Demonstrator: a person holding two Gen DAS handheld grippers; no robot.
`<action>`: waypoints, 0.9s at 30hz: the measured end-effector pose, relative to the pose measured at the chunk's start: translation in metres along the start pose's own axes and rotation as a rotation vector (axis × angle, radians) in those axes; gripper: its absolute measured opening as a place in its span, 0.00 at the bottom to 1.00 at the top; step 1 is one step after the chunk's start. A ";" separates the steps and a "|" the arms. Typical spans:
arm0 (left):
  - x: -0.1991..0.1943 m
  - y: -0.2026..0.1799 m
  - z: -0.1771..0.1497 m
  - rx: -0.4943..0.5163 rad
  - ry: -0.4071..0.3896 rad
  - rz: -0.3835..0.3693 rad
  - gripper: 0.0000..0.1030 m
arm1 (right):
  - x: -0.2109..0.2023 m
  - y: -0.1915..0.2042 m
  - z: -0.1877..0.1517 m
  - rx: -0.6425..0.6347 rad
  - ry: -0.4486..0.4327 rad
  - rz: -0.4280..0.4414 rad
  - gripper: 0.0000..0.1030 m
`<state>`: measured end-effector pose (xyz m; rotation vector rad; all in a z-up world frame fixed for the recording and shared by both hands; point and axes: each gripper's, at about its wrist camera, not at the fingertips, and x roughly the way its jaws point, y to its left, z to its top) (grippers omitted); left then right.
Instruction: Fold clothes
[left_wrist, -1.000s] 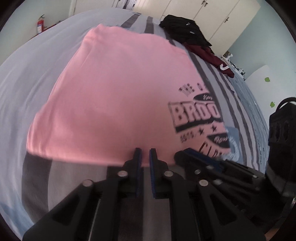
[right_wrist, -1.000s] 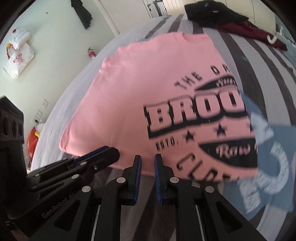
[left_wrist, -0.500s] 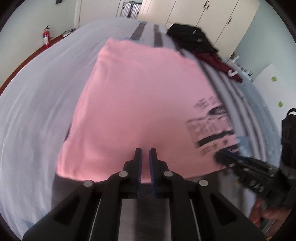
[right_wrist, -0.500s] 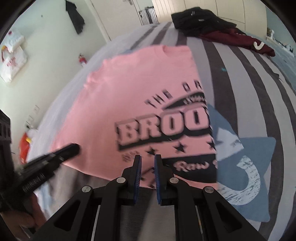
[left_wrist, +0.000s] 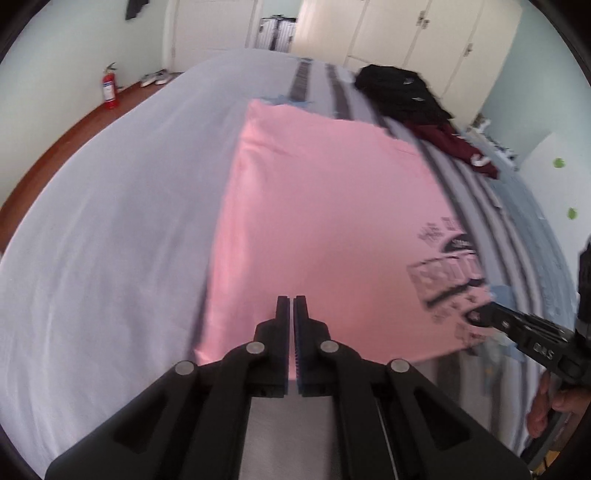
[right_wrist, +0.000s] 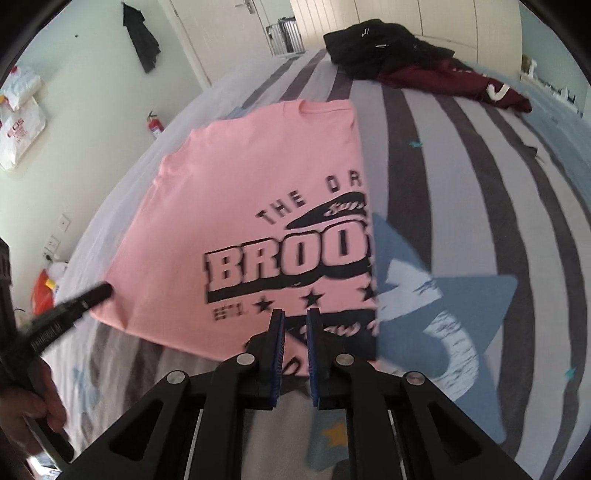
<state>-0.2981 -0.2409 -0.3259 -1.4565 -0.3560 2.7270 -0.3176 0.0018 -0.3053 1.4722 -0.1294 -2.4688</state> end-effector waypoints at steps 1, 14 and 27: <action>0.006 0.004 -0.003 -0.009 0.013 0.008 0.02 | 0.003 -0.003 -0.005 0.002 0.006 -0.001 0.10; -0.012 0.008 0.001 -0.013 -0.010 0.020 0.02 | -0.015 -0.020 -0.006 0.013 -0.001 -0.016 0.09; -0.011 0.036 0.004 -0.093 -0.003 0.087 0.02 | -0.011 -0.040 -0.016 0.066 0.033 -0.069 0.10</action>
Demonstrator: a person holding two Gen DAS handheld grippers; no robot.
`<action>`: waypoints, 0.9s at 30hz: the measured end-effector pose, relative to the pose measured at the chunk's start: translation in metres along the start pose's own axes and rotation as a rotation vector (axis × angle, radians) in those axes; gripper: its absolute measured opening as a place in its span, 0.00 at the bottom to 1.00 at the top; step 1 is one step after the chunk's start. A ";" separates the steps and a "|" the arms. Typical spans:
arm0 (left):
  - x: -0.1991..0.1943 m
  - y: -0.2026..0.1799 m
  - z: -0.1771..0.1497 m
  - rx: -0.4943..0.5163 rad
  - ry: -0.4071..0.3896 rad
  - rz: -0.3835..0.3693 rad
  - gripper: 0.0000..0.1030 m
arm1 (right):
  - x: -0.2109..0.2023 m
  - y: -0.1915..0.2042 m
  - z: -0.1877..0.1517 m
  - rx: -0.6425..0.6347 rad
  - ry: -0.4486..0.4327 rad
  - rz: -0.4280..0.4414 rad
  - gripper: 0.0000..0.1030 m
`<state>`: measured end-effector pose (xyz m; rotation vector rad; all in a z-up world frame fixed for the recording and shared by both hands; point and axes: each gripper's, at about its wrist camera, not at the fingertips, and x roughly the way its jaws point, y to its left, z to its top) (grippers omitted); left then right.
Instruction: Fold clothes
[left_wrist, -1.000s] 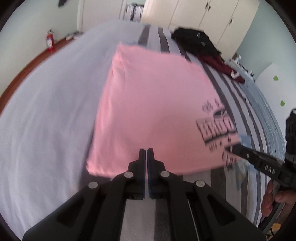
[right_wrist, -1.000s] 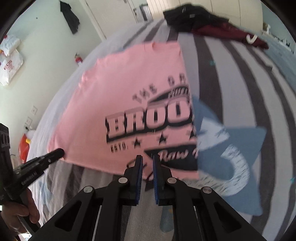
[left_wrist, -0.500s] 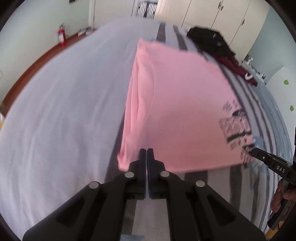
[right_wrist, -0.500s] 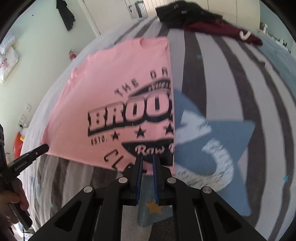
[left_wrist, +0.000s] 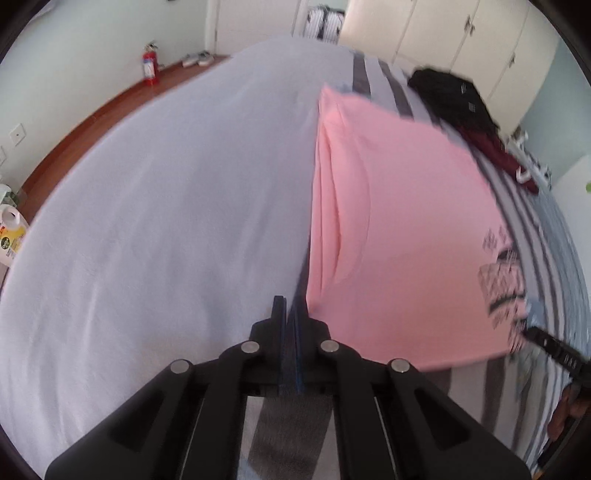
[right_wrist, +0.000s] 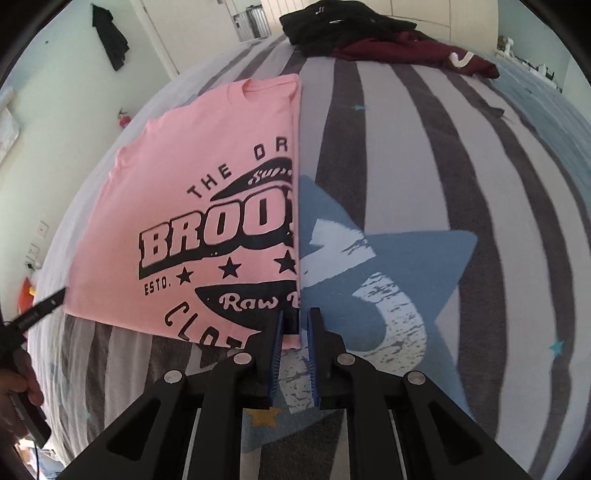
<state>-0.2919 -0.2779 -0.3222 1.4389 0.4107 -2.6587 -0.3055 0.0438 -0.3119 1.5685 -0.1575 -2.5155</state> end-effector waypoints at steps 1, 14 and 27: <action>-0.003 -0.004 0.008 0.007 -0.023 -0.009 0.02 | -0.003 0.003 0.006 -0.002 -0.016 -0.004 0.10; 0.080 -0.056 0.073 0.091 -0.054 -0.067 0.02 | 0.046 0.042 0.091 -0.063 -0.134 0.033 0.12; 0.074 -0.054 0.125 0.098 -0.152 -0.092 0.03 | 0.056 0.024 0.133 -0.046 -0.150 0.080 0.16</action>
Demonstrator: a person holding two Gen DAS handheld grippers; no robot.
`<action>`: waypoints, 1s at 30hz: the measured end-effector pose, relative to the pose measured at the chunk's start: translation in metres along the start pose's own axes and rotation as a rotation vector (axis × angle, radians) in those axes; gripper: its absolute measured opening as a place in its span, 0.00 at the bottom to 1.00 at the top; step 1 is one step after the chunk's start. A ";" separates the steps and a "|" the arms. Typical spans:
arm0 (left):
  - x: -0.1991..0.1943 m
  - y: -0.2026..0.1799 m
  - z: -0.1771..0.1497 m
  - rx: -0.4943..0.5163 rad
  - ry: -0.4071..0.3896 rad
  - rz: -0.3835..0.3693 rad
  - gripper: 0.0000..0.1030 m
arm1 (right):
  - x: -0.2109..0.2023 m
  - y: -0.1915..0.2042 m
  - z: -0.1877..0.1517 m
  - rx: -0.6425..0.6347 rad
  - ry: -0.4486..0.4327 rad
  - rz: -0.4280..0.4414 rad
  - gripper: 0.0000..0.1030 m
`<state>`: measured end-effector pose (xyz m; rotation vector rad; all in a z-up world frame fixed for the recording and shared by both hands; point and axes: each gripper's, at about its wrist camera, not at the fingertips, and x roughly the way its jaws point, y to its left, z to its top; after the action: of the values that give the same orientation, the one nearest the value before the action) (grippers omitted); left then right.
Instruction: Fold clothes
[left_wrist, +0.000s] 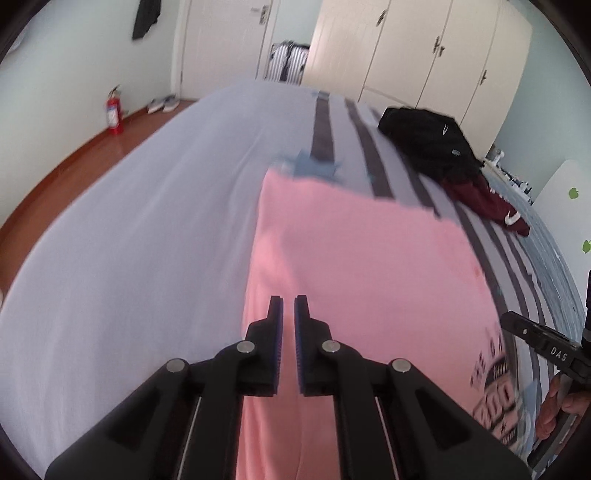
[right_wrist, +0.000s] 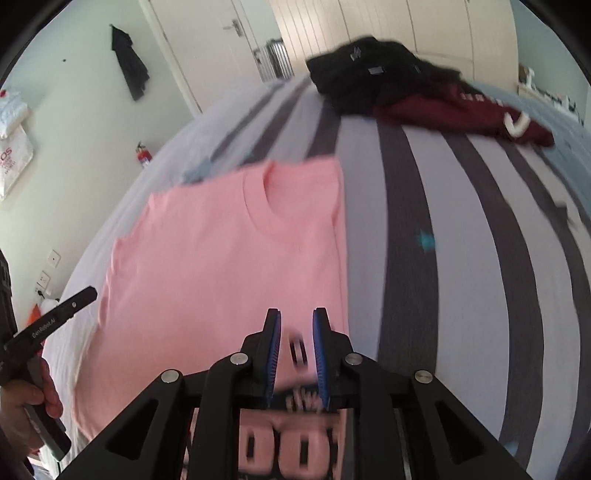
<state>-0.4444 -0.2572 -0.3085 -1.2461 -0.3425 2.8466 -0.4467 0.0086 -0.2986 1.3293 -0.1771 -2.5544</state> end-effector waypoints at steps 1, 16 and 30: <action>0.008 -0.002 0.006 0.017 -0.004 0.005 0.03 | 0.004 0.002 0.007 -0.008 -0.009 -0.002 0.16; 0.063 0.009 0.036 0.009 0.062 0.044 0.03 | 0.042 0.004 0.038 -0.017 -0.036 -0.025 0.16; 0.072 0.002 0.066 0.039 0.066 0.011 0.09 | 0.059 0.007 0.084 -0.023 -0.062 -0.026 0.19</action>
<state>-0.5414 -0.2647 -0.3174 -1.3359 -0.2782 2.7987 -0.5469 -0.0156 -0.2952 1.2525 -0.1424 -2.6130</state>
